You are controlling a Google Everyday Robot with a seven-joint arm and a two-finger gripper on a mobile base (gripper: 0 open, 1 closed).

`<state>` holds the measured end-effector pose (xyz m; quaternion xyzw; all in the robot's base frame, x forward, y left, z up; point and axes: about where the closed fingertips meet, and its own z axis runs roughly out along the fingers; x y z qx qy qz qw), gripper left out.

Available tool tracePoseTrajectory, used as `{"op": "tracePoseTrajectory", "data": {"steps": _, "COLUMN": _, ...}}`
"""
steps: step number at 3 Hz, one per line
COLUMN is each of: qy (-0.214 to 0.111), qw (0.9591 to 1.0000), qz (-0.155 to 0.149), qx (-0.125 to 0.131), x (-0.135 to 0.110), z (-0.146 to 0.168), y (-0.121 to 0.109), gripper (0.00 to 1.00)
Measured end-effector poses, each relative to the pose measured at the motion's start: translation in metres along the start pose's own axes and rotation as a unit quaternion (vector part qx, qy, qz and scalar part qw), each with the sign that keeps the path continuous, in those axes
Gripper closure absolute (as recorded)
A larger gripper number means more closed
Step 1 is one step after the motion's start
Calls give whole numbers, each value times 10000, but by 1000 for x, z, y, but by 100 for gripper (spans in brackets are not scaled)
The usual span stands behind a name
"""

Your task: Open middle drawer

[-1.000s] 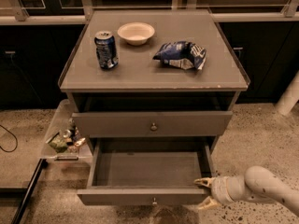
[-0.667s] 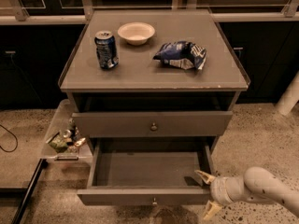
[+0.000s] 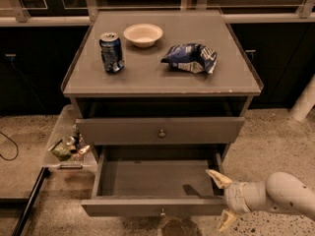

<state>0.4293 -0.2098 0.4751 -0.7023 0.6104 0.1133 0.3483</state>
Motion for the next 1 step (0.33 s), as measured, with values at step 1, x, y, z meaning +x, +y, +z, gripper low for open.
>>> {"op": "tracePoseTrajectory", "data": {"steps": 1, "qy": 49, "qw": 9999, "qz": -140, "qx": 63, "x": -10, "z": -12, "y": -6, "gripper": 0}}
